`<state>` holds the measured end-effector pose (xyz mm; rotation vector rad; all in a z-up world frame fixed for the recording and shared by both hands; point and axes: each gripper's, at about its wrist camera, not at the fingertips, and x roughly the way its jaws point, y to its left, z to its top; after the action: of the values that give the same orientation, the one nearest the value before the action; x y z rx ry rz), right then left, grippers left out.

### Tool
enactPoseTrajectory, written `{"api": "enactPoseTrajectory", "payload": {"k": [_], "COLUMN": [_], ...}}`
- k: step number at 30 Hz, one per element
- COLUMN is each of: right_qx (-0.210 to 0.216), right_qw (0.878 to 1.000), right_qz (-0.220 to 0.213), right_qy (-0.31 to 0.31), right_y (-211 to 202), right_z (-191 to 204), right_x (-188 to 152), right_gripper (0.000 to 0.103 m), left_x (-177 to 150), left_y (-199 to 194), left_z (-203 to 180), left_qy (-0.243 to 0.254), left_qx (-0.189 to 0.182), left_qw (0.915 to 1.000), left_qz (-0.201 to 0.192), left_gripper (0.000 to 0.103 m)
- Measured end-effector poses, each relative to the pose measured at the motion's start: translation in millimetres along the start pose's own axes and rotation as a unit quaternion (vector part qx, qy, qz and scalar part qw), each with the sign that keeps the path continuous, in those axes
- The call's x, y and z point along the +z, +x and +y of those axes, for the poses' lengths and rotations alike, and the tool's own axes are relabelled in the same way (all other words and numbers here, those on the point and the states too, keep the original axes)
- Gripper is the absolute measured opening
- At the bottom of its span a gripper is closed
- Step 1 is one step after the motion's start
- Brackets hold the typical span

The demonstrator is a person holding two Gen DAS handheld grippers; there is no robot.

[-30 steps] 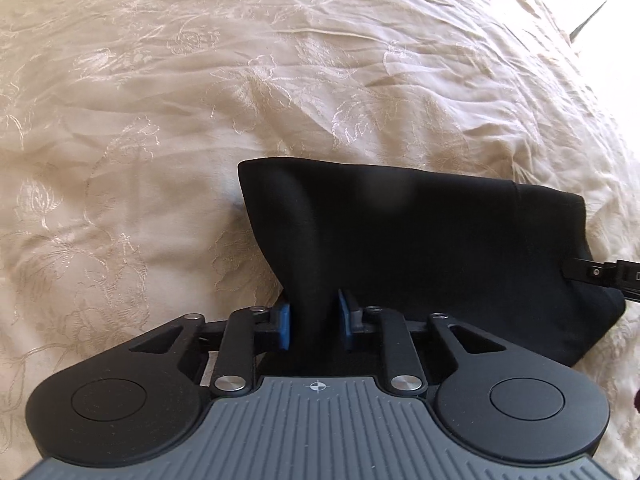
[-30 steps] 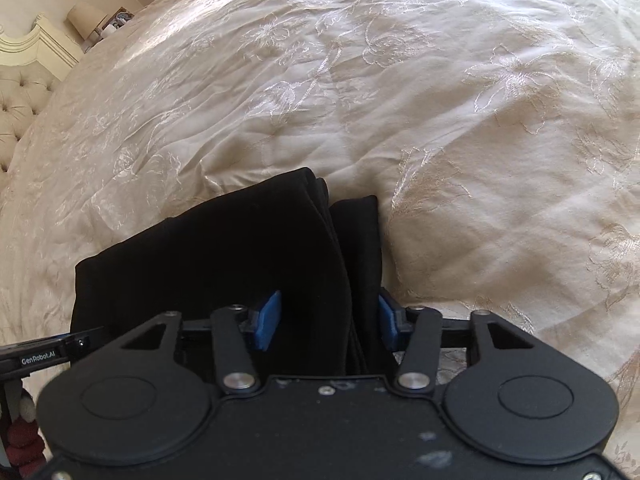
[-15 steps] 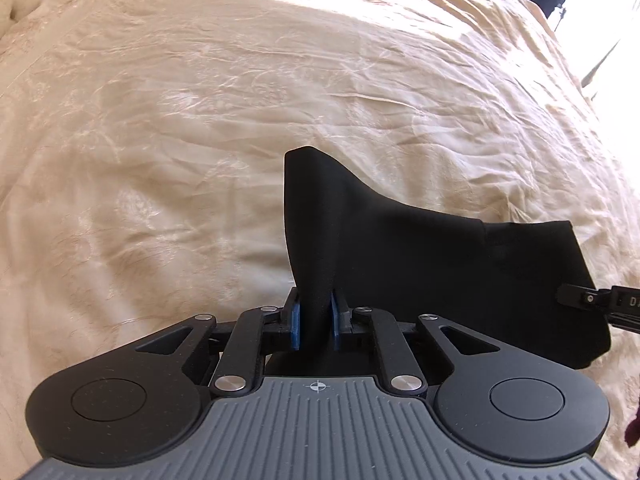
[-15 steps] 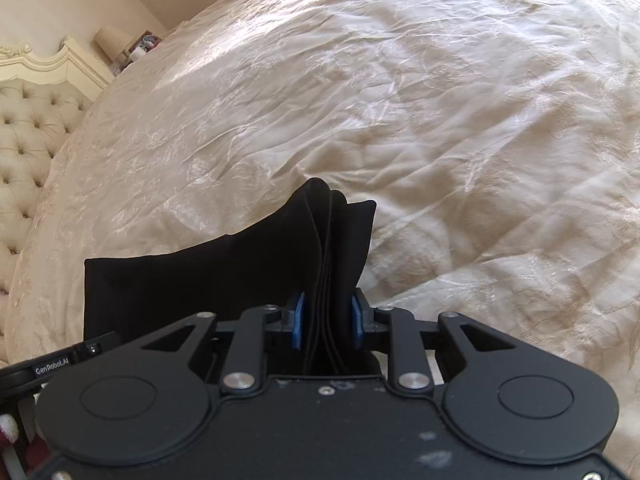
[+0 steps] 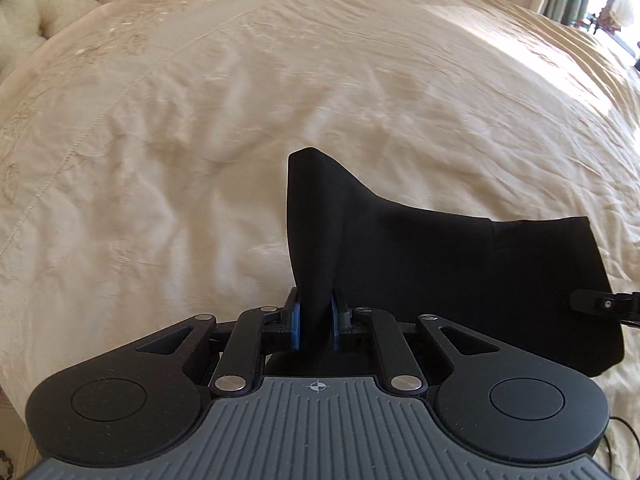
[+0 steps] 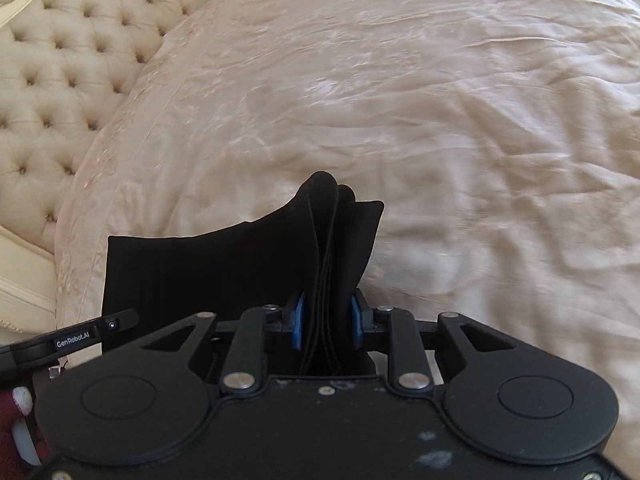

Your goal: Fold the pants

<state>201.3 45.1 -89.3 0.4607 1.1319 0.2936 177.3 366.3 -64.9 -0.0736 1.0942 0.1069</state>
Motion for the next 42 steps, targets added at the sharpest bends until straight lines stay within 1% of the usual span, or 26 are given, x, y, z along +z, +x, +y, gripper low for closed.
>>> {"api": "enactPoseTrajectory", "payload": {"k": [3,5,6,7,8,10,11,12,14,17,21,24,26,28,33,35,36,37,39,42], "right_qx": [0.008,0.003,-0.003,-0.018,-0.039,-0.084,-0.102,-0.11,-0.121,-0.144,-0.144,-0.136,-0.141,-0.152,-0.17,-0.162,-0.154,-0.146,-0.132,-0.12], "right_qw": [1.0,0.999,0.999,0.999,0.998,0.995,0.994,0.993,0.992,0.989,0.988,0.987,0.985,0.981,0.974,0.974,0.975,0.976,0.979,0.982], "right_qz": [0.009,0.012,0.014,0.016,0.019,0.034,0.041,0.04,0.031,0.009,-0.022,-0.044,-0.054,-0.059,-0.055,-0.061,-0.064,-0.066,-0.068,-0.067], "right_qy": [-0.024,-0.034,-0.038,-0.04,-0.04,-0.037,-0.029,-0.023,-0.023,-0.045,-0.052,-0.068,-0.085,-0.106,-0.141,-0.146,-0.146,-0.144,-0.136,-0.133], "right_y": [32,50,58,65,72,85,88,88,80,62,39,19,9,0,-21,-36,-44,-51,-65,-84], "right_z": [45,65,72,73,76,74,68,66,63,65,72,84,94,106,126,130,132,132,130,127], "right_x": [8,12,12,16,17,21,22,23,21,17,15,8,2,-9,-34,-48,-54,-60,-70,-85], "right_gripper": [0.024,0.024,0.024,0.026,0.031,0.036,0.036,0.036,0.036,0.037,0.037,0.037,0.037,0.038,0.039,0.04,0.04,0.04,0.041,0.041], "left_x": [12,17,19,20,20,18,17,16,13,9,5,1,-3,-8,-26,-35,-39,-43,-52,-61], "left_y": [6,12,19,25,31,44,48,52,58,54,38,21,7,-6,-42,-57,-62,-69,-82,-98], "left_z": [34,50,55,59,64,71,75,78,85,86,83,73,63,55,34,24,20,14,5,-8], "left_qy": [-0.014,-0.021,-0.024,-0.031,-0.038,-0.051,-0.057,-0.062,-0.071,-0.076,-0.085,-0.079,-0.072,-0.071,-0.082,-0.085,-0.083,-0.081,-0.078,-0.073], "left_qx": [0.01,0.01,0.011,0.017,0.024,0.044,0.052,0.054,0.054,0.053,0.054,0.056,0.056,0.052,0.05,0.055,0.059,0.065,0.072,0.072], "left_qw": [0.9998,0.9997,0.9996,0.9992,0.9987,0.9971,0.9962,0.9956,0.9945,0.9945,0.9944,0.9952,0.9958,0.9961,0.9953,0.9947,0.9946,0.9944,0.9938,0.9939], "left_qz": [-0.003,0.001,0.009,0.017,0.024,0.036,0.041,0.045,0.054,0.049,0.031,0.017,0.006,0.003,-0.015,-0.02,-0.02,-0.021,-0.031,-0.042], "left_gripper": [0.013,0.013,0.016,0.021,0.021,0.021,0.021,0.021,0.021,0.021,0.021,0.022,0.024,0.035,0.036,0.039,0.043,0.044,0.044,0.045]}}
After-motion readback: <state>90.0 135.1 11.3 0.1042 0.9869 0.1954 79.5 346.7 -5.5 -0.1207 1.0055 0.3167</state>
